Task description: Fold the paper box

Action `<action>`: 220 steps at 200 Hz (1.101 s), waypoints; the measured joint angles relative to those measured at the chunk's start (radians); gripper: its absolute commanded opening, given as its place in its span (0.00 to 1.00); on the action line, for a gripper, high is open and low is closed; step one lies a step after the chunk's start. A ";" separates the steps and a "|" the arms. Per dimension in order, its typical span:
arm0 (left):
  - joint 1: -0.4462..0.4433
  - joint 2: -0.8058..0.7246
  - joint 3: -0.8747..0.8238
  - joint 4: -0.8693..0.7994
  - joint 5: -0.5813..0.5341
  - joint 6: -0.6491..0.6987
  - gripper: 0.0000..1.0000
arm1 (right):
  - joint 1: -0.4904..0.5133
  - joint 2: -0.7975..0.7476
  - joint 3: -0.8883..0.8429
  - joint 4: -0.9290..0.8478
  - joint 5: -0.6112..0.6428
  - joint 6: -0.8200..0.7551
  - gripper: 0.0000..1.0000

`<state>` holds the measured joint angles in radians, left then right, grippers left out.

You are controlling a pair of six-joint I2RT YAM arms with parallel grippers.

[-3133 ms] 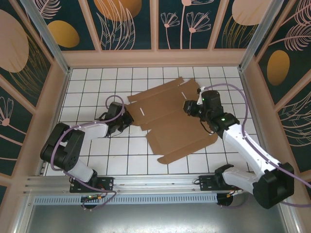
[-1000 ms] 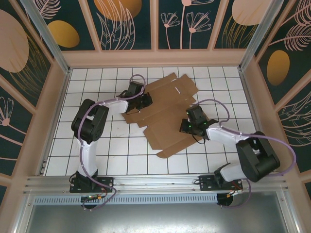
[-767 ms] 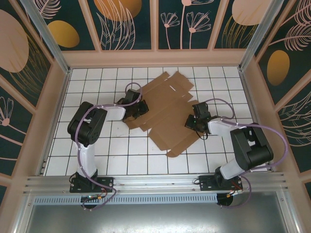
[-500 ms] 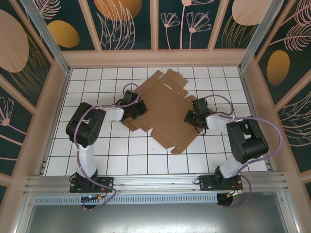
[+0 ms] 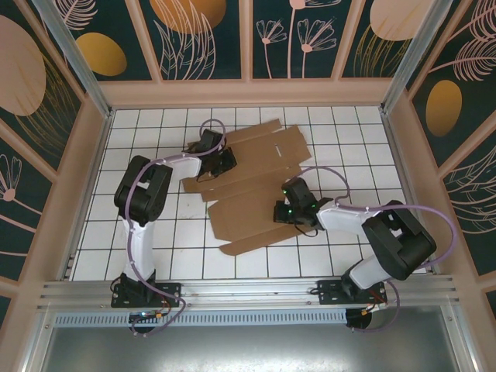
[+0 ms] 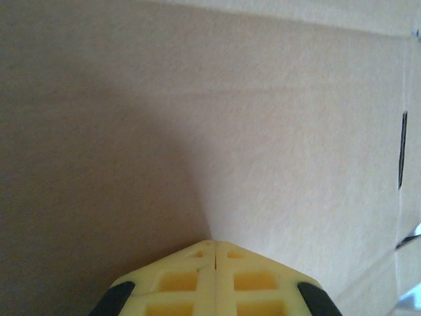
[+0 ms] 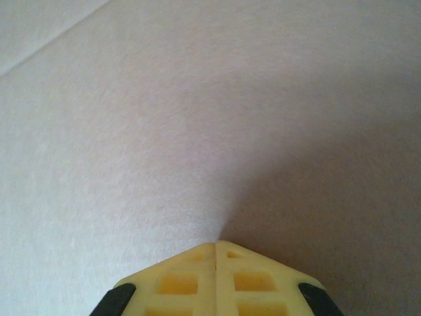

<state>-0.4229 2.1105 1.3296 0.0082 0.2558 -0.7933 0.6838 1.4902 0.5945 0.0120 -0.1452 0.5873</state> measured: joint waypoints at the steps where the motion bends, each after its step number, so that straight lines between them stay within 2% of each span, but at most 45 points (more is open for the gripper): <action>1: 0.000 0.001 0.002 -0.002 0.001 0.002 0.00 | 0.004 0.000 0.000 0.000 -0.007 0.000 0.11; 29: -0.005 0.047 0.080 -0.048 0.039 0.050 0.00 | 0.042 0.000 0.000 0.027 -0.130 0.022 0.21; 50: -0.012 0.074 0.129 -0.077 0.057 0.083 0.00 | 0.042 0.008 0.014 0.065 -0.198 0.031 0.23; 75: -0.031 0.099 0.174 -0.107 0.062 0.116 0.00 | 0.041 0.013 0.055 0.079 -0.212 0.032 0.26; 100: -0.048 0.072 0.137 -0.108 0.036 0.125 0.00 | -0.001 -0.001 0.106 0.047 -0.156 0.010 0.20; 131: -0.043 -0.109 -0.093 -0.048 0.005 0.054 0.00 | -0.117 0.021 0.192 -0.042 -0.036 -0.043 0.11; 154: -0.034 -0.196 -0.187 -0.001 0.006 -0.012 0.00 | -0.137 0.074 0.225 -0.087 0.043 -0.077 0.07; 186: -0.034 -0.157 -0.177 0.014 -0.004 -0.035 0.00 | -0.132 0.168 0.222 -0.135 0.079 -0.107 0.05; 220: -0.033 -0.034 -0.059 -0.017 -0.007 -0.025 0.00 | -0.087 0.163 0.210 -0.124 0.098 -0.108 0.06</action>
<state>-0.4561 2.0769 1.2709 -0.0090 0.2485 -0.8181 0.5972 1.6527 0.8043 -0.1123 -0.0467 0.4793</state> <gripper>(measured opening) 0.051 0.058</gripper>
